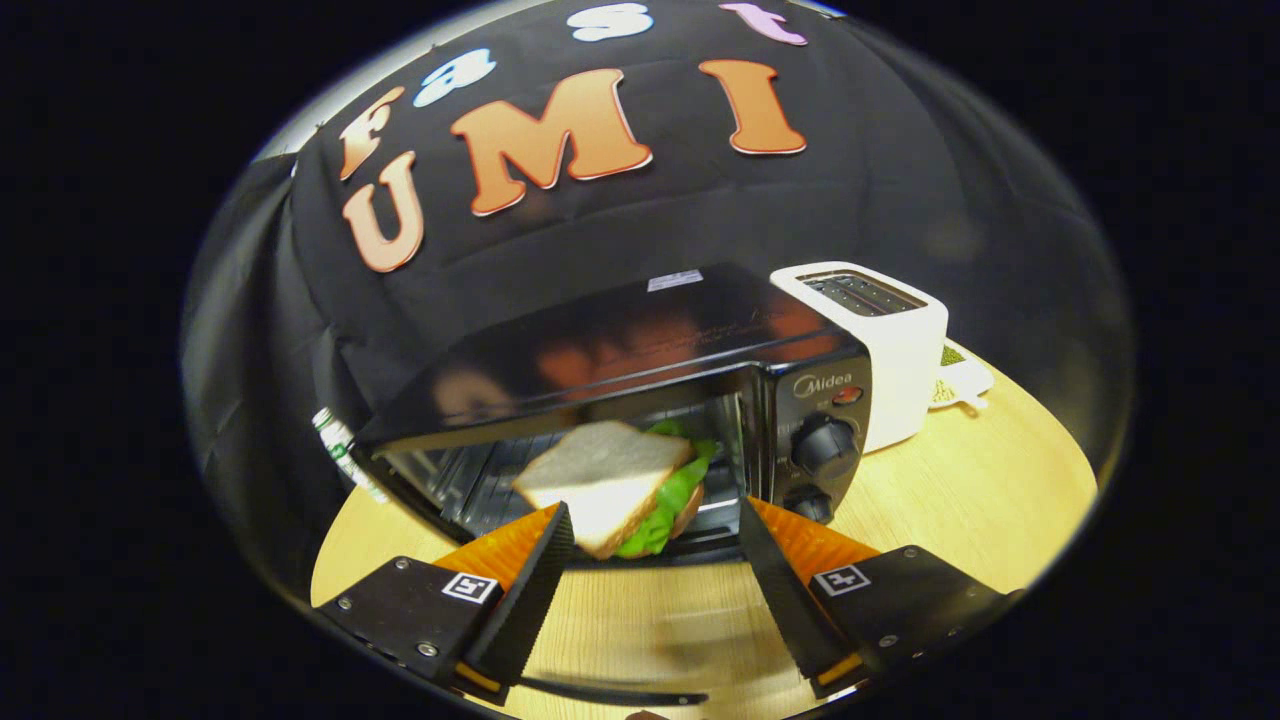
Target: Open the toaster oven, put the food inside, and close the toaster oven door.
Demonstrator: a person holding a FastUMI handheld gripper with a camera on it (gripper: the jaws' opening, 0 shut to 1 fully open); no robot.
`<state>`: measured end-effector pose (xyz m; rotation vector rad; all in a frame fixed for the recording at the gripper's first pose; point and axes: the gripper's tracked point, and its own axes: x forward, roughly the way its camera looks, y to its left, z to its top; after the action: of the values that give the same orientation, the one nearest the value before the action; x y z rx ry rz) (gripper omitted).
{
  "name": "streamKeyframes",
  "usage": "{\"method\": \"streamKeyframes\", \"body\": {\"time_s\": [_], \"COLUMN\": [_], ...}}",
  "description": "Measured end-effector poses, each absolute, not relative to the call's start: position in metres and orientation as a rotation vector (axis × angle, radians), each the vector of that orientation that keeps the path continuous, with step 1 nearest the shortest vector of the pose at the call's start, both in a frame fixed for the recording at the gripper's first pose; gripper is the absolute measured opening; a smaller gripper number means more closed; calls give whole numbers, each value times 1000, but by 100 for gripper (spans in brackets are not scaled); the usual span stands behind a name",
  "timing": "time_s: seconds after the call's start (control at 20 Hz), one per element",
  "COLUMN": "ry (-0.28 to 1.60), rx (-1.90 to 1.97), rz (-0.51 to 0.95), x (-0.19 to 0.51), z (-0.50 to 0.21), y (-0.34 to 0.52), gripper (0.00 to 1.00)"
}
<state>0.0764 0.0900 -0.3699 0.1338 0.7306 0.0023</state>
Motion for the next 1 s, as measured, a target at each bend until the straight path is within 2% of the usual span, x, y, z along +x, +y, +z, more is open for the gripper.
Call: {"method": "streamKeyframes", "body": {"time_s": [0.3,0.6,1.0], "ry": [801,937,1009], "rx": [10,-28,-16], "rz": [127,223,224], "x": [1,-72,-93], "z": [-369,-402,-444], "y": [109,125,126], "gripper": [99,99,99]}}
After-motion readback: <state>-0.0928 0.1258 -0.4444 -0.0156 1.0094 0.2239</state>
